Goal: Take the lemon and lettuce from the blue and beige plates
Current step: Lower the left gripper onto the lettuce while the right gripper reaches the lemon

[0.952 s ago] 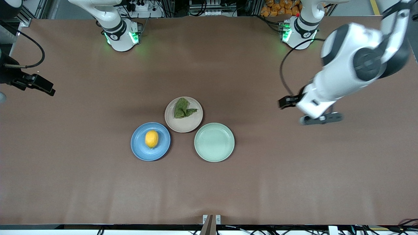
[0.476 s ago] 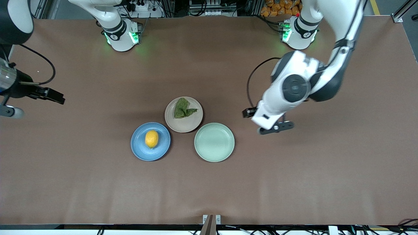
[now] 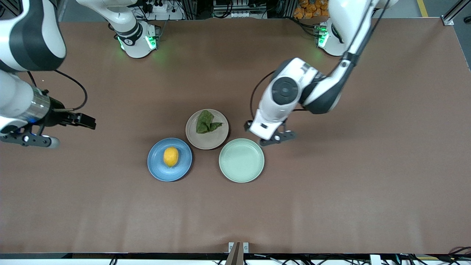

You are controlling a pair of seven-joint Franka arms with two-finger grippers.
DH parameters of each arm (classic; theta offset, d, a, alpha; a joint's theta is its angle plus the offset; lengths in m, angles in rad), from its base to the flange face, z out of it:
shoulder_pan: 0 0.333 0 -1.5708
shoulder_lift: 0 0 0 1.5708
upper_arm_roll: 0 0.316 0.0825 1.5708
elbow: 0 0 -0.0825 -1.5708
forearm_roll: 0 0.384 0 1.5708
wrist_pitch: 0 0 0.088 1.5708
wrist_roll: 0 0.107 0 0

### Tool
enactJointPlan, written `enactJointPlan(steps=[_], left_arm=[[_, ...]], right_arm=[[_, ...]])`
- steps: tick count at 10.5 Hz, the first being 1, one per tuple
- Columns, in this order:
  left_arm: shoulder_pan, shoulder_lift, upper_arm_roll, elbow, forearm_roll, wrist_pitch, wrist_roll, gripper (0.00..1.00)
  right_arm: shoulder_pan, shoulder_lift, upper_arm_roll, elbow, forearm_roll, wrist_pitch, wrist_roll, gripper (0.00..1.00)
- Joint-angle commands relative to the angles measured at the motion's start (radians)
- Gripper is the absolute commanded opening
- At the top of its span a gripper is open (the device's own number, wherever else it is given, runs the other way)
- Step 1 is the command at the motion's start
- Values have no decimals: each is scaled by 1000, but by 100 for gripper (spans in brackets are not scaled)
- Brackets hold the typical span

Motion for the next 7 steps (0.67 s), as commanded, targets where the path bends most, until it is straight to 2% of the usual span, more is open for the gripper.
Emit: enactJointPlan(steps=[1, 7], left_arm=[[-93, 99, 34, 90, 39, 40, -115, 100], [-170, 222, 37, 93, 45, 415, -187, 100]], right_arm=[[28, 50, 0, 14, 15, 44, 40, 100], [112, 197, -2, 14, 13, 231, 67, 100]])
